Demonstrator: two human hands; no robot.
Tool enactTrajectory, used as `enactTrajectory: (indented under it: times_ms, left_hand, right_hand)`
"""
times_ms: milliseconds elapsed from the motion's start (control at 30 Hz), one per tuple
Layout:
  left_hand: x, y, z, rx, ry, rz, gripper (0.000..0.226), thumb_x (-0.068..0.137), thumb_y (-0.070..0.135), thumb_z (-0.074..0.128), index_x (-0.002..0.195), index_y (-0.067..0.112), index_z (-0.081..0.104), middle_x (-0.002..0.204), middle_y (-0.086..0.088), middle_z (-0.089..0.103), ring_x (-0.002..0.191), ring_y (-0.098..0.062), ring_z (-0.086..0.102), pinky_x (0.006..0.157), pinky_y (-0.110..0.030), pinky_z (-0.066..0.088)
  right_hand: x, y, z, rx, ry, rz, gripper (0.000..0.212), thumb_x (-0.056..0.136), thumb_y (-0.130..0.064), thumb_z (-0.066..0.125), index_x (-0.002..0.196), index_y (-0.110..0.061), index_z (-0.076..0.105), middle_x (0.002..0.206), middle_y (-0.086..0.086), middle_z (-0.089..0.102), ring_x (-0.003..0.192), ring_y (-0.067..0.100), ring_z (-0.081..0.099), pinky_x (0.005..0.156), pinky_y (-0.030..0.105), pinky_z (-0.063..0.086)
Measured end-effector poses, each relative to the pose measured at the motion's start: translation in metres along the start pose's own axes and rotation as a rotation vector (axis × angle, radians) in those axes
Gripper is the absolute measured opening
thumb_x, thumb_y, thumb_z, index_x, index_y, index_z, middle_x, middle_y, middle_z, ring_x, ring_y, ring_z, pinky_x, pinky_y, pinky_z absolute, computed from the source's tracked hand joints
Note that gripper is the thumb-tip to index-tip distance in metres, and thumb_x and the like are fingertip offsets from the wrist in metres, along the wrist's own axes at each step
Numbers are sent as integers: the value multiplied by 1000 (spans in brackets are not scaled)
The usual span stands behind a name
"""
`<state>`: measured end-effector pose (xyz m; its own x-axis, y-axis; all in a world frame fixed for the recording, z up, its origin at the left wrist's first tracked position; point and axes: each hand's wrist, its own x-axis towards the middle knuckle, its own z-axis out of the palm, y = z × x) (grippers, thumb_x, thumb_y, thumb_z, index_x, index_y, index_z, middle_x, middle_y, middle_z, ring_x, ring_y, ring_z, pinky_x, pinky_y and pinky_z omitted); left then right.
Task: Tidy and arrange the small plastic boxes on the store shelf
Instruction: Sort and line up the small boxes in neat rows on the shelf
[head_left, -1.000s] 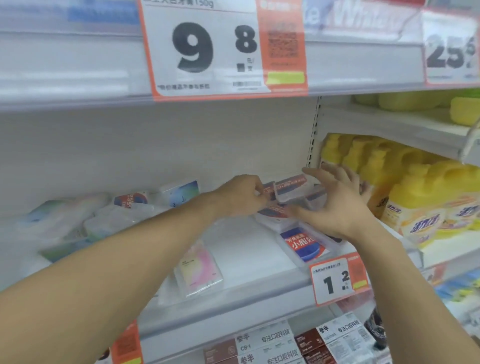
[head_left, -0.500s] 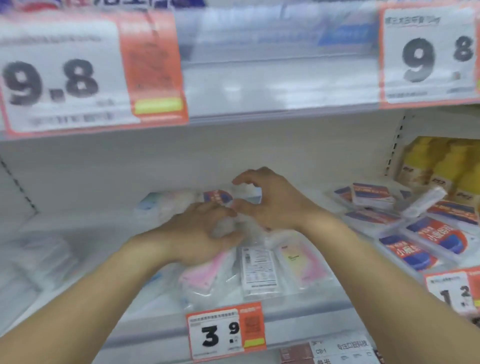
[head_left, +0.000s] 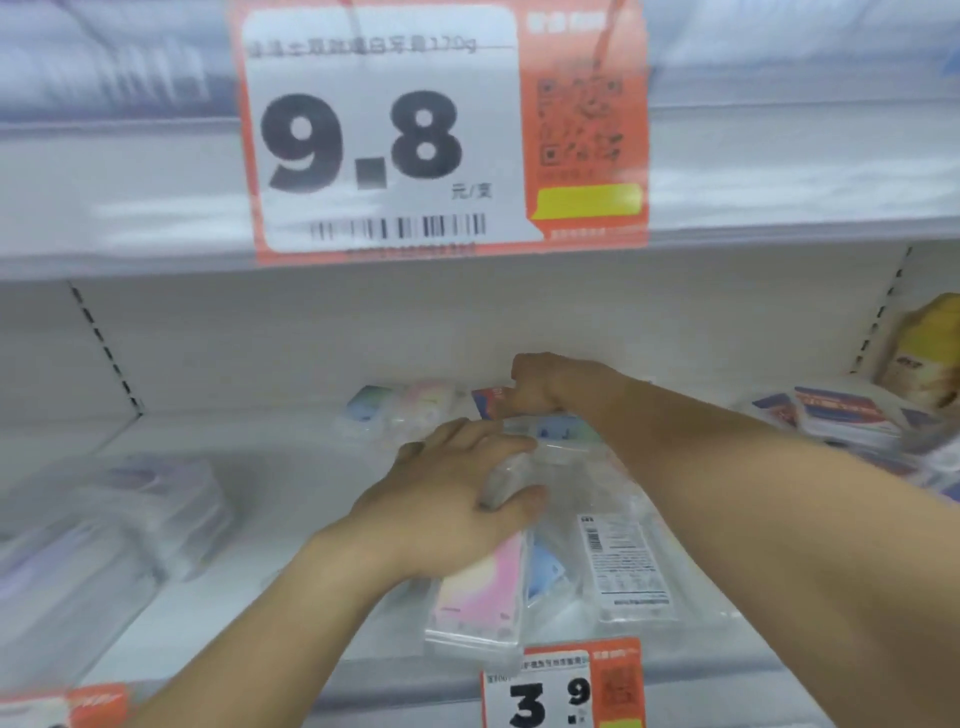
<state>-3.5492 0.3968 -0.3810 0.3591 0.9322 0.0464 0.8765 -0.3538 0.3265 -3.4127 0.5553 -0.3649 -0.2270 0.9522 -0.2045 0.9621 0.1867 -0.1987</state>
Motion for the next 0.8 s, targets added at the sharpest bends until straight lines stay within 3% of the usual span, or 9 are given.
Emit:
enactTrajectory:
  times_ms: [67,167,267,367,433,500,633,733,800]
  left_hand:
    - [1,1,0,-18,-3,4,55,90,66,36,142,51,28,154,25,18,143,1,8,113,-32,11]
    - [0,2,-1,-16,19,-1,57,89,67,38,143,50,28,155,25,18,144,-1,9,113,-32,11]
    - [0,0,0,-99,70,-31,57,86,67,44,138,46,35,149,24,30,139,-8,25,114,-32,22]
    - [0,-1,1,-211,252,-100,48,85,60,53,128,40,46,134,18,47,121,-12,47,102,-33,42]
    - [0,4,-4,-280,455,-139,39,85,51,61,119,35,50,122,15,54,108,-11,55,91,-30,49]
    - [1,13,-12,-425,546,-138,40,83,43,69,114,28,50,109,11,59,98,-11,59,83,-27,50]
    - [0,47,-22,-1010,403,-44,27,87,16,70,111,17,57,99,-9,72,80,-25,73,78,-37,59]
    - [5,81,-18,-1105,395,-19,15,91,4,61,106,7,63,89,-17,73,66,-24,71,68,-35,59]
    - [14,104,-9,-1055,387,11,13,93,10,61,106,11,64,87,-12,73,65,-18,69,64,-30,57]
  right_hand:
    - [6,-3,5,57,10,36,82,79,-56,72,136,-4,45,128,11,58,107,26,59,85,31,48]
    - [-1,-3,4,311,77,29,106,70,-34,88,148,-3,24,140,13,47,125,30,51,95,34,48]
    - [-20,2,-2,572,233,-32,65,74,-11,84,128,-6,48,124,12,58,108,30,63,85,42,59]
    - [-65,8,-7,961,415,-66,28,78,-7,76,103,-8,62,103,11,69,94,28,70,76,41,62]
    - [-101,17,-6,1263,346,-109,20,78,-8,72,98,-5,66,102,21,72,96,34,72,81,42,61]
    - [-131,28,-1,1454,203,-188,22,83,-7,64,103,2,67,107,27,70,101,38,70,89,45,58]
    - [-174,57,-6,1460,152,-224,32,86,-7,64,114,8,62,115,26,68,109,40,66,90,47,57]
    - [-206,85,-17,1332,229,-249,32,90,-14,66,120,-3,65,108,18,73,91,33,72,71,34,59]
    - [-223,104,-23,1302,350,-216,37,90,-11,67,126,-10,59,103,16,73,79,29,71,64,31,58]
